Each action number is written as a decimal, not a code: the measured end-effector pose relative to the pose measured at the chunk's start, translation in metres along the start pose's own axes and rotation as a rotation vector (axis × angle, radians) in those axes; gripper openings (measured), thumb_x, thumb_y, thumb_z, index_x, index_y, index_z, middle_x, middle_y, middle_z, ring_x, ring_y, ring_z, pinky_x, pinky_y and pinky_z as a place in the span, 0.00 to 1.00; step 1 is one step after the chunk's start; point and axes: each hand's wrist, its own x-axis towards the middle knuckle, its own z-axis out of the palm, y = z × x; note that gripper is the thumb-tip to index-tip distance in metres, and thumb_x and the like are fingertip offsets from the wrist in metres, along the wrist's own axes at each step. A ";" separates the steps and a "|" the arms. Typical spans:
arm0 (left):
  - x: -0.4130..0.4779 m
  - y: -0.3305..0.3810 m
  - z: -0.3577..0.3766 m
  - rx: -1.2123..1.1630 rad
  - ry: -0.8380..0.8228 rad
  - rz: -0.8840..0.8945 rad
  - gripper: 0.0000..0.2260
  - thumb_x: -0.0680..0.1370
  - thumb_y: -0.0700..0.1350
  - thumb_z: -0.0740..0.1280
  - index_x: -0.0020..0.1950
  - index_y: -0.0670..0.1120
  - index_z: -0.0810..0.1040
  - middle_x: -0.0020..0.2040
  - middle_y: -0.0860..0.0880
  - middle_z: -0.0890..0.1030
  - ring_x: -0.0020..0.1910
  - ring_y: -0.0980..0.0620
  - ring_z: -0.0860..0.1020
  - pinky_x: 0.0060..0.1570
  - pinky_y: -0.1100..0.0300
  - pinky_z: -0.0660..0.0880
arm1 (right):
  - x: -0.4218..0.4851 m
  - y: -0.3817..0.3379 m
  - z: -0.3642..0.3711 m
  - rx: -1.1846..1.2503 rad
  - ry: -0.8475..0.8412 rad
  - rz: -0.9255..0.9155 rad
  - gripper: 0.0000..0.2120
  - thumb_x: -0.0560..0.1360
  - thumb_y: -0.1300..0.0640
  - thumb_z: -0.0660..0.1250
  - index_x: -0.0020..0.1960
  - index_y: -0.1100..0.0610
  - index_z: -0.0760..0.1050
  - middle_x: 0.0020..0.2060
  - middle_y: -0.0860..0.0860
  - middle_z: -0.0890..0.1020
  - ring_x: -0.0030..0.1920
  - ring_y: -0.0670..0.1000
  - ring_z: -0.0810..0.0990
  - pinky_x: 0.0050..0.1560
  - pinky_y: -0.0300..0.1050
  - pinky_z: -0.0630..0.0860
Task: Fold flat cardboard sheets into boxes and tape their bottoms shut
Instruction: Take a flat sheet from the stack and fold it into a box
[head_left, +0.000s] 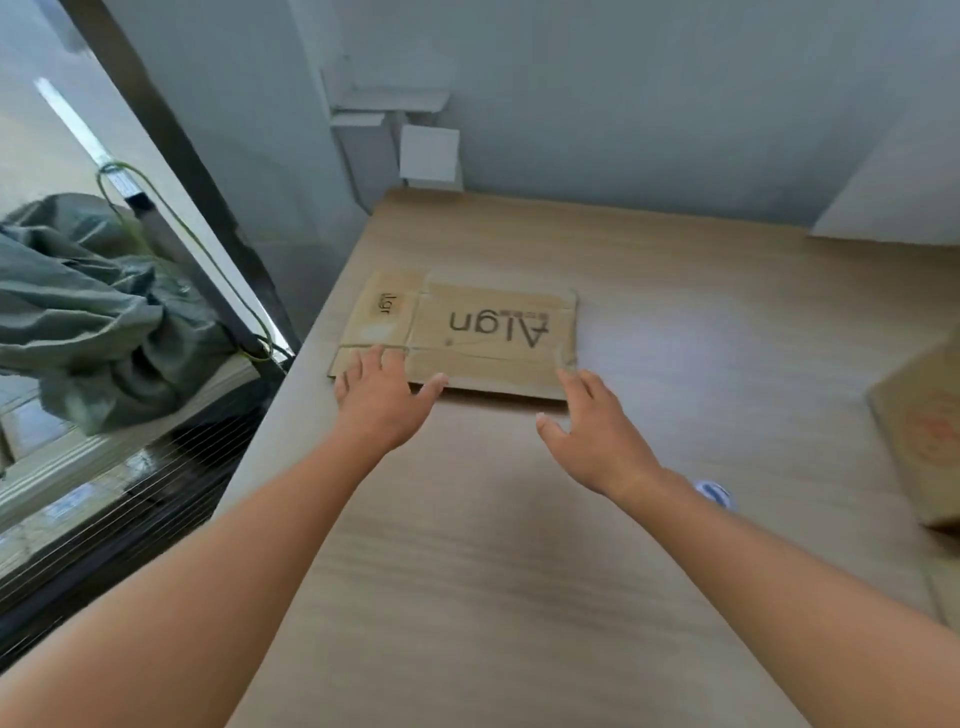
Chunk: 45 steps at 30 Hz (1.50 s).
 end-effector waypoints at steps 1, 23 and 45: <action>0.019 -0.013 0.001 -0.023 0.000 -0.013 0.36 0.78 0.69 0.56 0.79 0.47 0.61 0.80 0.43 0.58 0.80 0.42 0.52 0.77 0.41 0.52 | 0.021 -0.005 0.006 0.011 0.020 0.027 0.34 0.82 0.43 0.58 0.82 0.51 0.48 0.82 0.51 0.49 0.81 0.51 0.47 0.79 0.53 0.54; 0.077 -0.010 0.041 -0.260 -0.171 0.156 0.32 0.79 0.66 0.60 0.75 0.47 0.66 0.77 0.47 0.64 0.77 0.44 0.59 0.75 0.49 0.59 | 0.105 0.002 0.040 0.831 0.280 0.571 0.19 0.78 0.50 0.69 0.65 0.53 0.68 0.60 0.51 0.79 0.53 0.53 0.80 0.58 0.57 0.79; -0.324 -0.023 0.027 -1.118 -0.136 -0.451 0.40 0.75 0.72 0.62 0.75 0.46 0.60 0.65 0.51 0.70 0.62 0.51 0.70 0.64 0.51 0.65 | -0.366 0.094 0.035 1.084 0.228 0.287 0.20 0.82 0.65 0.62 0.67 0.45 0.65 0.59 0.54 0.80 0.57 0.53 0.83 0.53 0.52 0.82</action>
